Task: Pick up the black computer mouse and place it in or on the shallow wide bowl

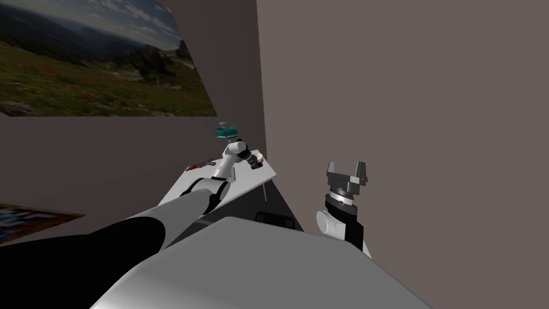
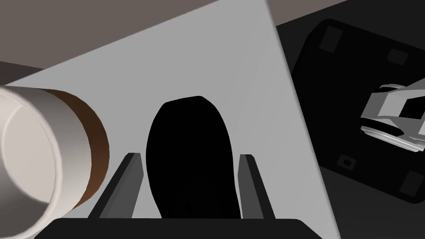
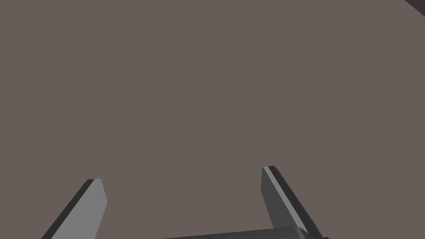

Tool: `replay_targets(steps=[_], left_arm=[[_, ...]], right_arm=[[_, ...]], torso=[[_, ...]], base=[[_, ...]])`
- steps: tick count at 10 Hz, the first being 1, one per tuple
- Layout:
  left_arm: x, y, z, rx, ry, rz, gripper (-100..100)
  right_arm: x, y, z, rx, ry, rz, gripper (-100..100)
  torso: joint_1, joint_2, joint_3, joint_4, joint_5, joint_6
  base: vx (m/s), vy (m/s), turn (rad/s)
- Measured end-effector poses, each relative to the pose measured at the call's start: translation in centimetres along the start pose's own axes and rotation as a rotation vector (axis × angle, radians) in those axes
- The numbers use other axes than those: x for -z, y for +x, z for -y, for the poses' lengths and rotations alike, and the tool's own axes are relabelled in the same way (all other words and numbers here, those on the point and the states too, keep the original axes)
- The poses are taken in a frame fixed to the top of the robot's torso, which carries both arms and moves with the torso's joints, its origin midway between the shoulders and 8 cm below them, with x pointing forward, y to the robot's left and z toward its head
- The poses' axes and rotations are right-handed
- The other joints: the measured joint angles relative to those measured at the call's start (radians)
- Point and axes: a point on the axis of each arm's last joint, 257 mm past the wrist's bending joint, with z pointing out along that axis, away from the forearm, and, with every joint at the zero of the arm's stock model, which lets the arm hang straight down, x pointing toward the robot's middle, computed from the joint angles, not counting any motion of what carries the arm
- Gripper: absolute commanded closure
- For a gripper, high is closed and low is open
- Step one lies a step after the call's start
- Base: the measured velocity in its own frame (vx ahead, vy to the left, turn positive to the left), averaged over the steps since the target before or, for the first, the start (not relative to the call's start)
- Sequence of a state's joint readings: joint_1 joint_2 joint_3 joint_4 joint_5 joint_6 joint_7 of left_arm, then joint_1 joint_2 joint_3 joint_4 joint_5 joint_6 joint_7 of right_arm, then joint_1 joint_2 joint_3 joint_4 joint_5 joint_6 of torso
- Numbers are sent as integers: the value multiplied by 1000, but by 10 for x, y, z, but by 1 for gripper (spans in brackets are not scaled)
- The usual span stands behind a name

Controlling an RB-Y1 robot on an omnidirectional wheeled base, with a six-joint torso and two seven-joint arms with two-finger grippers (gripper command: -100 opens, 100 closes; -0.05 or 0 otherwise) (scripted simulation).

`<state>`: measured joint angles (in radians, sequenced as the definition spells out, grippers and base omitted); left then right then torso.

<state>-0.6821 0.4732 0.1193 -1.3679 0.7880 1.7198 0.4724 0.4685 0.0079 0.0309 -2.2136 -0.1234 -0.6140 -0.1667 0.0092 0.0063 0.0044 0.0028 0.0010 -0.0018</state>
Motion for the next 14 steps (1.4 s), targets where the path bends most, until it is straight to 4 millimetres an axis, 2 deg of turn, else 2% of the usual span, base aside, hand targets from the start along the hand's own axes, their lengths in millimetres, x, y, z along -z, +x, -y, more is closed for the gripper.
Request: replay_targets(steps=[4, 9, 14], left_arm=[[12, -11, -3, -9, 7, 27, 100], [14, -35, -15, -14, -2, 82, 100], [18, -65, -39, -16, -52, 164, 100]], right_arm=[[0, 0, 0, 0, 0, 0, 0], [0, 0, 0, 0, 0, 0, 0], [0, 0, 0, 0, 0, 0, 0]], torso=[[4, 7, 4, 1, 2, -3], [5, 7, 4, 2, 2, -3], [3, 7, 4, 1, 2, -3]], base=[[-122, 165, 102], [-120, 182, 92], [-108, 159, 93]])
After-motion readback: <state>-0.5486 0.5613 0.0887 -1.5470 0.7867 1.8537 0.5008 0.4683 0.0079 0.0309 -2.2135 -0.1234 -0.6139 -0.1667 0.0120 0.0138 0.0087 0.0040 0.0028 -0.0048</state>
